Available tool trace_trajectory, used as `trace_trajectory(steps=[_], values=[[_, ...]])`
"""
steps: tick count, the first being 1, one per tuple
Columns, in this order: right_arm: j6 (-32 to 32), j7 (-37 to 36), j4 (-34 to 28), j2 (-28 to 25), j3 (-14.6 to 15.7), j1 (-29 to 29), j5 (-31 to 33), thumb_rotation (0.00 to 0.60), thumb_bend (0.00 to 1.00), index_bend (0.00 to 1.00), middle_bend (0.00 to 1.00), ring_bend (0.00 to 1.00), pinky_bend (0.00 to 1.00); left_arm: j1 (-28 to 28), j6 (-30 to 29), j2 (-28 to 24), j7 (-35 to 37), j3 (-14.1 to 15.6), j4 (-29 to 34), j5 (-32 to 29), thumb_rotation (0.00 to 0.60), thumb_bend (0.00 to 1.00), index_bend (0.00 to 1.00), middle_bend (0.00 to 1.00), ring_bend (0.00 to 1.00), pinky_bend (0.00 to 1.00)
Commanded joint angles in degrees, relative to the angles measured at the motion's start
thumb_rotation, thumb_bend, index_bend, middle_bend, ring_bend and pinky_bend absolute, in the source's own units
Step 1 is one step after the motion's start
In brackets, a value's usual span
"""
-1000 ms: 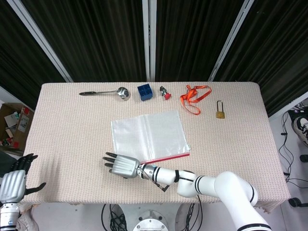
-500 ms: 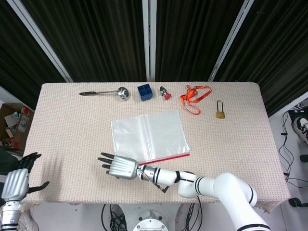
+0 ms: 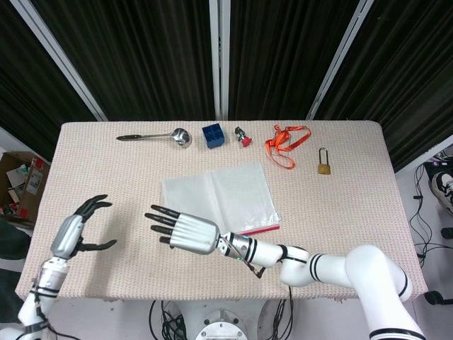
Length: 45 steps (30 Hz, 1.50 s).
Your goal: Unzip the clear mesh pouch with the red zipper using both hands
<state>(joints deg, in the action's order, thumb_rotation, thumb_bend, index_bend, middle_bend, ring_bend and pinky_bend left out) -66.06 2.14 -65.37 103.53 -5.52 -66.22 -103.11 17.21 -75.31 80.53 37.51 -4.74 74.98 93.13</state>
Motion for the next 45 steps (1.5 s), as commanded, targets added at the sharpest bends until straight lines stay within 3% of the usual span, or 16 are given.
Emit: trace_trajectory(steps=[1,11,22,45], values=[[-0.3,0.7,-1.9,-1.8,-1.2,0.3,0.7,0.6,0.48,0.87,0.24,0.0,0.0,5.2,2.6,3.7,1.6,-1.8,-2.8,2.6,0.6,0.05,0.25,0.12,0.1,0.16],[-0.6,0.6,-2.8,-3.2,-2.2,1.3,2.2,0.6,0.48,0.88,0.23,0.0,0.0,12.1,7.3,6.9,0.0,-0.9,-4.3,3.1,0.6,0.08,0.3,0.12,0.1,0.16],[-1.0,-1.2,-1.1,-2.2,-2.6,1.1,2.4,0.6,0.48,0.88,0.23,0.0,0.0,14.4,6.2,7.6,0.4,0.9,-1.6,3.9,0.6,0.15,0.4,0.14,0.1,0.16],[-1.0,-3.9,0.2,-1.1,-3.4,0.8,3.5,0.6,0.48,0.88,0.24,0.0,0.0,17.9,6.5,9.5,0.7,2.3,-1.6,2.3,0.6,0.27,0.51,0.16,0.1,0.16]])
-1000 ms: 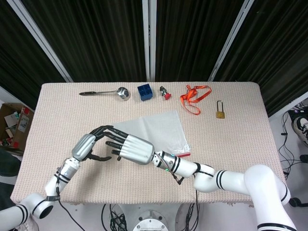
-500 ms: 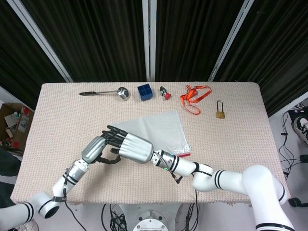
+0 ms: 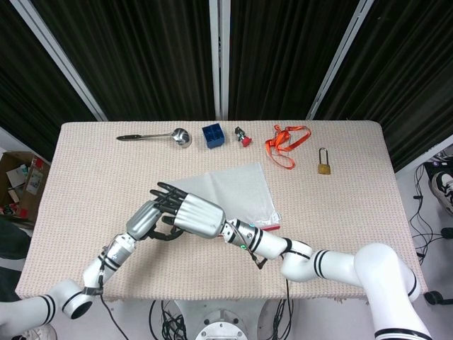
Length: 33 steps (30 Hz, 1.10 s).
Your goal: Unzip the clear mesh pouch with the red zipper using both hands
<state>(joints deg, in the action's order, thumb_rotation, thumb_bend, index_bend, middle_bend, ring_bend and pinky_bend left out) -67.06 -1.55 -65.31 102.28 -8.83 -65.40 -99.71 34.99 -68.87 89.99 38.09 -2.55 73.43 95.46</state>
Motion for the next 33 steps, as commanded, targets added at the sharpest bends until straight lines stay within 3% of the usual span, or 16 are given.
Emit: trace_trajectory(steps=[1,10,21,33], values=[[0.1,-0.4,0.3,0.2,-0.1,-0.1,0.1,0.6,0.48,0.88,0.24,0.0,0.0,0.2,0.0,0.2,0.3,0.2,-0.2,-0.1,0.6,0.28,0.51,0.16,0.1,0.16],[0.4,-1.1,1.1,0.7,-0.5,-0.7,0.5,0.6,0.48,0.88,0.24,0.0,0.0,0.8,-0.4,0.4,1.3,1.0,-0.8,0.0,0.6,0.38,0.52,0.16,0.1,0.16],[-0.2,-3.1,2.1,1.6,-0.6,-0.4,1.1,0.6,0.48,0.88,0.24,0.0,0.0,-0.2,-2.7,2.6,3.7,0.5,-2.4,-2.0,0.6,0.42,0.62,0.22,0.11,0.16],[-3.1,-3.4,2.1,1.5,0.6,2.1,0.9,0.6,0.48,0.89,0.24,0.0,0.0,-2.2,-6.4,4.0,15.1,1.2,-3.7,-2.2,0.6,0.42,0.64,0.23,0.11,0.16]])
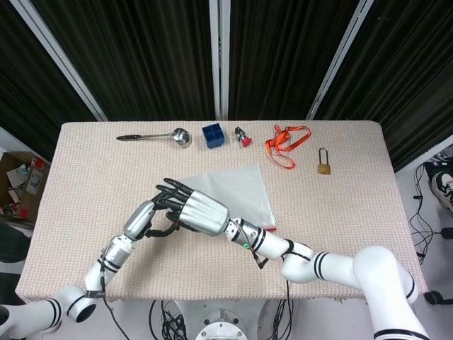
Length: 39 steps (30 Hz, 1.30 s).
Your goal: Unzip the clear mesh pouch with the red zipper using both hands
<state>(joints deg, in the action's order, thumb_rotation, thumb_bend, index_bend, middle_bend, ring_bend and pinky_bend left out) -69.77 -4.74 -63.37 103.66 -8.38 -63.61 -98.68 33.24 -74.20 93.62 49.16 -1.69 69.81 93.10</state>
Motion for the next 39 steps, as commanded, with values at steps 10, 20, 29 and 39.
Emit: trace_trajectory(steps=[10,20,29,39], values=[[-2.5,-1.3,1.9,0.7,0.7,1.6,-0.8,0.6,0.48,0.9,0.24,0.0,0.0,-0.9,-4.3,0.7,17.5,-0.5,-0.4,0.5,0.6,0.43,0.66,0.24,0.11,0.16],[-3.7,-1.1,1.6,0.1,0.9,2.5,-1.1,0.6,0.48,0.9,0.24,0.0,0.0,-0.9,-4.7,1.5,25.8,-1.1,-0.8,-0.3,0.6,0.44,0.67,0.24,0.11,0.16],[-4.0,0.0,0.9,-0.6,0.9,2.9,-1.6,0.6,0.48,0.9,0.24,0.0,0.0,-0.9,-4.2,1.3,33.6,-1.2,-0.9,-0.9,0.6,0.45,0.68,0.24,0.11,0.16],[-5.1,0.9,-0.1,-1.3,1.0,3.7,-2.1,0.6,0.48,0.9,0.23,0.0,0.0,-1.3,-4.2,1.8,36.6,-1.4,-2.1,-1.6,0.6,0.45,0.68,0.24,0.11,0.16]])
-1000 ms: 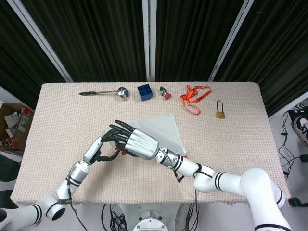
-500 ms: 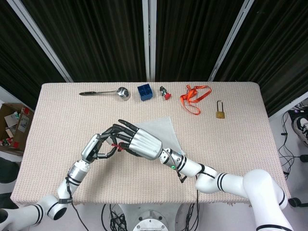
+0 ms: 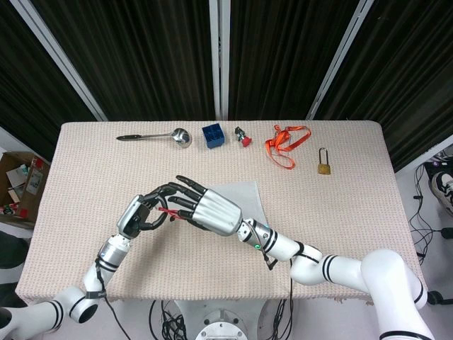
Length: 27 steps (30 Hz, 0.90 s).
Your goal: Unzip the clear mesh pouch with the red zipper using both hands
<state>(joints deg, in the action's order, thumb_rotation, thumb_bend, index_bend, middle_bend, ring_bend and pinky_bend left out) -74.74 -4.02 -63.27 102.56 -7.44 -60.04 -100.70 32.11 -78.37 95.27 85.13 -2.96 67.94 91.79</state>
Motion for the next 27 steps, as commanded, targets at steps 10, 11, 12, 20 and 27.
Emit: trace_trajectory(steps=[10,11,12,20,27], values=[[-0.4,1.4,-1.9,-1.4,0.4,1.3,-0.2,0.6,0.48,0.9,0.23,0.0,0.0,-0.9,0.4,0.6,3.2,-0.6,-1.7,-1.6,0.6,0.45,0.68,0.24,0.11,0.16],[-0.4,1.5,-2.1,-1.5,0.5,1.4,-0.2,0.6,0.48,0.9,0.23,0.0,0.0,-1.0,0.4,0.5,3.8,-0.6,-1.7,-1.7,0.6,0.45,0.68,0.24,0.11,0.16],[-0.4,1.6,-2.3,-1.6,0.6,1.6,-0.3,0.6,0.48,0.9,0.23,0.0,0.0,-1.1,0.5,0.5,4.3,-0.7,-1.8,-1.9,0.6,0.46,0.68,0.24,0.11,0.16],[-0.6,2.2,-3.5,-2.3,0.9,2.3,-0.6,0.6,0.48,0.9,0.23,0.0,0.0,-1.4,0.8,0.4,6.5,-1.2,-2.1,-2.3,0.6,0.46,0.68,0.24,0.11,0.16],[-1.4,3.9,-5.9,-4.3,2.2,4.2,-1.3,0.6,0.48,0.9,0.23,0.0,0.0,-1.7,1.1,0.3,7.5,-1.9,-2.8,-3.0,0.6,0.46,0.69,0.24,0.11,0.16]])
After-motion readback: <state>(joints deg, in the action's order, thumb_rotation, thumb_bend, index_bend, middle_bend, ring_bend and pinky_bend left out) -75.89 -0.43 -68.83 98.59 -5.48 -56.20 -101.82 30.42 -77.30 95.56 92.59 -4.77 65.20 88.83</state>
